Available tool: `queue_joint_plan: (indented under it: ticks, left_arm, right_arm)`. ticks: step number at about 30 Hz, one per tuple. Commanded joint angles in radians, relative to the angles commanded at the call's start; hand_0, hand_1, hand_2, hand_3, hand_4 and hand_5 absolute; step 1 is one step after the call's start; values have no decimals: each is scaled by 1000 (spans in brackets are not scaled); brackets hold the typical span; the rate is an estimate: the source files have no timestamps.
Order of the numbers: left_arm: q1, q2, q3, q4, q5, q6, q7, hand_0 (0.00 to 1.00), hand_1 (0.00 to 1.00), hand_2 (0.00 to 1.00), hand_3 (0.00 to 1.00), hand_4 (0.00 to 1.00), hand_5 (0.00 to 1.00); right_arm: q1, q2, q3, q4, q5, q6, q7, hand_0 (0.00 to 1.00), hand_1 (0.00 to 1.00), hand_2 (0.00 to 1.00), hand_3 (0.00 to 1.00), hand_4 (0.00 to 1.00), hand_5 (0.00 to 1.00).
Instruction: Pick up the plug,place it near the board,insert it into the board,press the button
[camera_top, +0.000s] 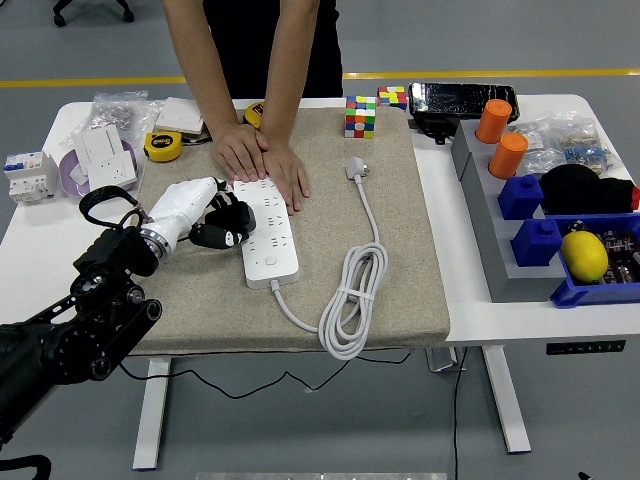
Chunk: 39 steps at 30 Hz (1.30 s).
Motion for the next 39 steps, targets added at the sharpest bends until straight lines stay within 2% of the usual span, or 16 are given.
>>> queue_joint_plan:
  ticks: [10,11,17,18,23,24,29,30,39]
  left_arm:
    - [-3,-9,6,-2,0,-7,0,790,615,400,366,498,2]
    - [-3,-9,6,-2,0,-8,0,789,683,474,432,577,24]
    - [-4,-6,2,-2,-6,-20,0,789,683,474,432,577,24]
    - [-4,-4,1,-2,-12,-22,-1,793,762,653,575,792,95]
    - [-6,-2,-3,-3,-29,-34,-5,793,762,653,575,792,95]
    - [-6,-1,-4,-3,-31,-36,-6,811,814,750,753,895,155]
    - [-5,1,-4,-5,-36,-44,-5,811,814,750,753,895,155]
    - [-5,2,-4,-5,-36,-47,-5,824,836,782,825,981,200]
    - [0,8,-1,-22,-37,-70,2,834,846,804,846,998,226]
  right_arm:
    - [2,1,2,0,2,0,2,835,775,765,794,998,846]
    - [1,1,3,0,1,0,2,835,774,765,794,998,846]
    - [1,0,8,0,-1,2,1,835,774,765,794,998,846]
    - [2,0,8,0,0,2,1,835,774,764,794,998,850]
    - [3,0,8,0,1,4,2,835,774,764,794,998,850]
    - [3,0,8,0,2,4,2,834,774,765,794,998,851]
    - [1,-1,10,0,-1,6,2,834,774,765,794,998,851]
    - [1,-2,10,0,-1,6,2,834,773,765,794,998,854]
    - [-2,-2,7,0,-1,6,3,835,773,764,794,998,856]
